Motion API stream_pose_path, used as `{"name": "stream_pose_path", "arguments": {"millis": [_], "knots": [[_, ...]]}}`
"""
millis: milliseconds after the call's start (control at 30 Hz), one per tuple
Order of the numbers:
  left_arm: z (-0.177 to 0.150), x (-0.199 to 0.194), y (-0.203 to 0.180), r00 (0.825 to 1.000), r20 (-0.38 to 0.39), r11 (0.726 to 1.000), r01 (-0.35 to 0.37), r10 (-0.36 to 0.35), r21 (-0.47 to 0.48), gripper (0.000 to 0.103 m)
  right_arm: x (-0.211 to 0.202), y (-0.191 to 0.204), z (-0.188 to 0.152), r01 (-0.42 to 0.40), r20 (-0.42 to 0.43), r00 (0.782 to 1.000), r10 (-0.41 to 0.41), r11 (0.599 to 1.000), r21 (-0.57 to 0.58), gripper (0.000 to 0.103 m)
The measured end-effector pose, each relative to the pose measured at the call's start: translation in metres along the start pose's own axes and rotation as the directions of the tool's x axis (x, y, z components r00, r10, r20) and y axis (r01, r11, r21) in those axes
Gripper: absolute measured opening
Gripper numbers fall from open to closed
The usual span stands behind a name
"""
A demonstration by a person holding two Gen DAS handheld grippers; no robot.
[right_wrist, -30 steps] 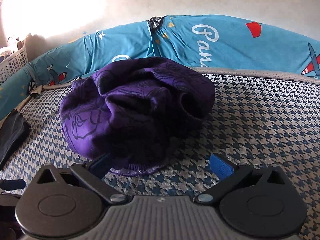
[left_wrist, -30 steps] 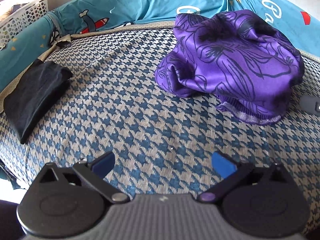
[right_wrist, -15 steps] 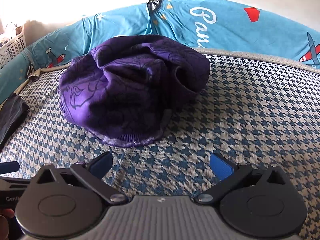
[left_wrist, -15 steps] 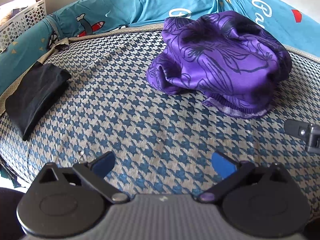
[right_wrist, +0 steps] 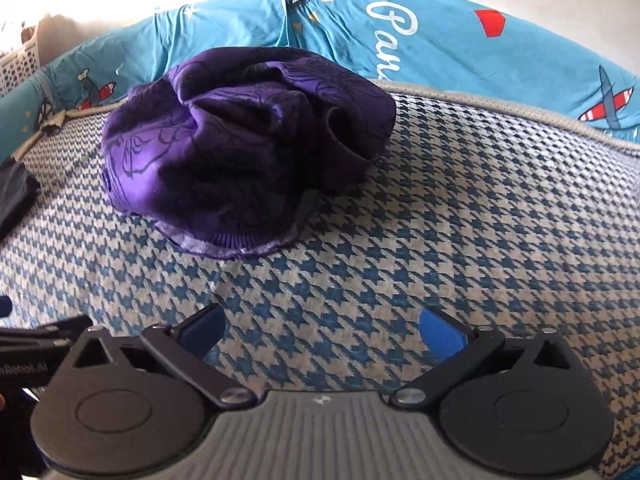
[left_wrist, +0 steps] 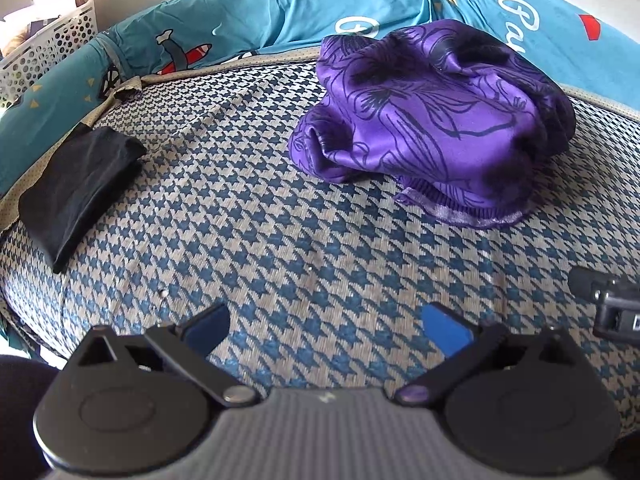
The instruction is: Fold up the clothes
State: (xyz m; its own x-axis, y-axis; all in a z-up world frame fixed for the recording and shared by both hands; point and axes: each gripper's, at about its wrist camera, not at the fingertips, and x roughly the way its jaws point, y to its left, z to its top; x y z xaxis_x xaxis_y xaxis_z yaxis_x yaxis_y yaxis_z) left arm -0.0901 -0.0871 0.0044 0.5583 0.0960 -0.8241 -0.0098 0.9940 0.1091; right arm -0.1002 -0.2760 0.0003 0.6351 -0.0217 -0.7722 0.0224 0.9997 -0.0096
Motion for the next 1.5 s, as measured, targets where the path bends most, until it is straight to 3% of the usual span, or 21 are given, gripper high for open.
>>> {"name": "stream_pose_path", "arguments": {"millis": [400, 1500], "knots": [[-0.0043, -0.0037, -0.0014, 1.0, -0.002, 1.0, -0.004, 0.004, 0.004, 0.103, 0.0027, 0.002, -0.0053, 0.069, -0.02, 0.997, -0.069, 0.997, -0.035, 0.103], [-0.0061, -0.0031, -0.0073, 1.0, -0.011, 1.0, -0.002, 0.002, 0.02, 0.103, 0.003, 0.006, -0.0026, 0.053, -0.031, 0.998, -0.055, 0.997, -0.051, 0.103]]}}
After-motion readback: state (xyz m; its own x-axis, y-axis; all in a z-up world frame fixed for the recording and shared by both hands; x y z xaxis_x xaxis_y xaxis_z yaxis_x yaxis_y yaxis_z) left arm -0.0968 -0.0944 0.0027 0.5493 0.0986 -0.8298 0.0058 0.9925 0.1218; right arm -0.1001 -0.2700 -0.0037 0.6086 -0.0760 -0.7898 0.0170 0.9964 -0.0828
